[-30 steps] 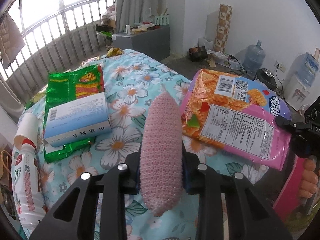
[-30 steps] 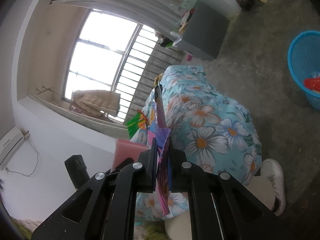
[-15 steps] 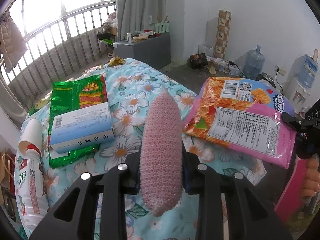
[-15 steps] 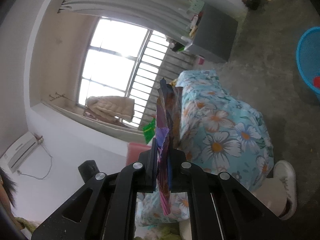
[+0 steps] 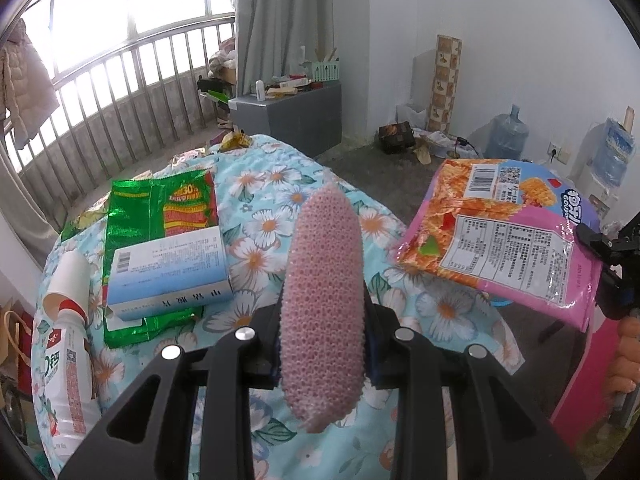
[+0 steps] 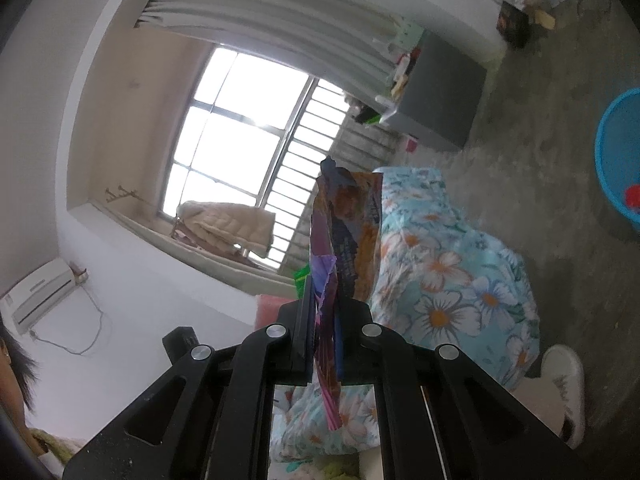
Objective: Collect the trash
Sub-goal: 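Lift the pink sponge with the left gripper while the right gripper holds the snack bag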
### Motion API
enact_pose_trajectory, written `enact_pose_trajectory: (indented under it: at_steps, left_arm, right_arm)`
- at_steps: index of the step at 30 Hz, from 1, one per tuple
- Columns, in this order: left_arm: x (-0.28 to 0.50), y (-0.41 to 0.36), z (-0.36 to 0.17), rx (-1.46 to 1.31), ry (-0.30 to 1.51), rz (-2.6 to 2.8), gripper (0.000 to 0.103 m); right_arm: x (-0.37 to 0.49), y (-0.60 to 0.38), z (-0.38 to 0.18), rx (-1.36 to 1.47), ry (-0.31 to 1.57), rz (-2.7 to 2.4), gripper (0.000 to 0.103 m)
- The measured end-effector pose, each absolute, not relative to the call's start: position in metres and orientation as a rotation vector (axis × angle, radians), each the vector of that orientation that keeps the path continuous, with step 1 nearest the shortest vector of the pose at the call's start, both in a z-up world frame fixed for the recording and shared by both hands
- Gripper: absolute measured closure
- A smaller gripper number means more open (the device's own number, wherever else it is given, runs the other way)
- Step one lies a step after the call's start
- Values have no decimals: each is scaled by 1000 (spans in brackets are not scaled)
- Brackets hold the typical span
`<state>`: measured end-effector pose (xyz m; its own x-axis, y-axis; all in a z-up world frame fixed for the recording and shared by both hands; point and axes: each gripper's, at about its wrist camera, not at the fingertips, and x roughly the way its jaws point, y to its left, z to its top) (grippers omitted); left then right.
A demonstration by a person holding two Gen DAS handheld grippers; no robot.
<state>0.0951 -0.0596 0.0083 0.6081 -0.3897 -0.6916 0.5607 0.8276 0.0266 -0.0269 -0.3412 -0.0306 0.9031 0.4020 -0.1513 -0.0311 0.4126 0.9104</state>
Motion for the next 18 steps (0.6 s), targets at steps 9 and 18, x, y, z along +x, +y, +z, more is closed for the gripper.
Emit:
enact_pose_trajectory:
  at_steps: [9,18]
  left_arm:
    - [95,-69,15,245,711,-577,74]
    - [97,-81,22,243,683,-609,74]
  right_arm:
    - [-36,-354,-26,1104,326,239,97]
    - [-45,-364,-25,1093,289,192,97]
